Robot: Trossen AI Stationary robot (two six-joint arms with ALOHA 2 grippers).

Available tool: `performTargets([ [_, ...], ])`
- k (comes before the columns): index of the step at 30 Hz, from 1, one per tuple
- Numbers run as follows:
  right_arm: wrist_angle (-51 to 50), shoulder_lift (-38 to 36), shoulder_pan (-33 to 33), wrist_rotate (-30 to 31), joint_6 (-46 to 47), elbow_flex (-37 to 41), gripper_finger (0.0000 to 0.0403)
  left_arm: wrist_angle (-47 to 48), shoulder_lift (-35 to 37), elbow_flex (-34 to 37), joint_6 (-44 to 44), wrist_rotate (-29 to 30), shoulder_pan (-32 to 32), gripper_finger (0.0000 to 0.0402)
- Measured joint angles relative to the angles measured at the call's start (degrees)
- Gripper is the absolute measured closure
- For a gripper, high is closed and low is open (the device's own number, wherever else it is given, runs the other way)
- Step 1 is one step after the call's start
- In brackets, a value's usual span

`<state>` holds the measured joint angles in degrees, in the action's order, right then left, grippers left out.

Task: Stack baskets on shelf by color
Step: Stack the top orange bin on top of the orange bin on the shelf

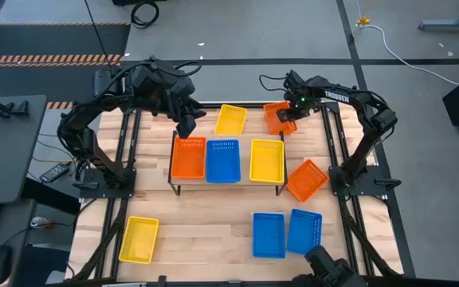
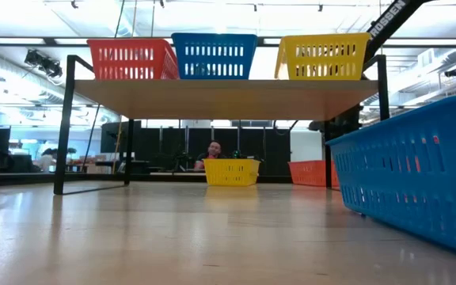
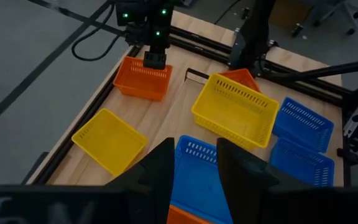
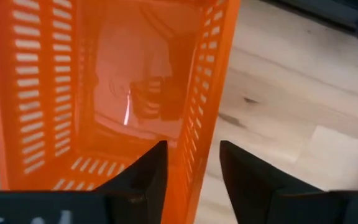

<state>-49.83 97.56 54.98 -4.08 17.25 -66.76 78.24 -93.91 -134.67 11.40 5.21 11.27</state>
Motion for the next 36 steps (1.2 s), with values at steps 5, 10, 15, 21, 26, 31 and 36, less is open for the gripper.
performTargets([
  [5, 1.9, -0.1, 0.0, -0.9, 2.2, 1.0, 0.036, 0.0, 0.0, 0.0, 0.0, 1.3, 0.0, 0.0276],
  [10, 2.3, -0.2, 0.0, -3.3, 3.8, 1.7, 0.0378, -0.3, 0.0, 0.0, -0.1, 7.0, -0.3, 0.0276],
  [15, 2.8, -1.9, 0.0, -7.0, 5.7, 0.4, 0.0388, -3.0, -0.4, 0.0, -3.7, 9.0, -0.3, 0.0276],
  [21, 5.6, -6.6, 0.0, -7.9, 9.4, -2.8, 0.039, -4.7, -2.2, 0.1, -10.2, 11.1, -0.9, 0.0269],
  [26, 5.9, -10.3, -0.1, -8.4, 12.3, -5.1, 0.039, -5.5, -4.7, 0.1, -11.2, 11.2, -0.8, 0.0248],
  [31, 8.0, -13.8, -0.2, -9.6, 15.8, -6.6, 0.039, -8.0, -7.5, 0.1, -14.6, 11.2, -0.8, 0.0231],
  [36, 11.6, -16.6, -1.1, -13.2, 20.8, -7.4, 0.039, -13.2, -10.7, 0.1, -18.4, 11.3, -0.4, 0.0216],
])
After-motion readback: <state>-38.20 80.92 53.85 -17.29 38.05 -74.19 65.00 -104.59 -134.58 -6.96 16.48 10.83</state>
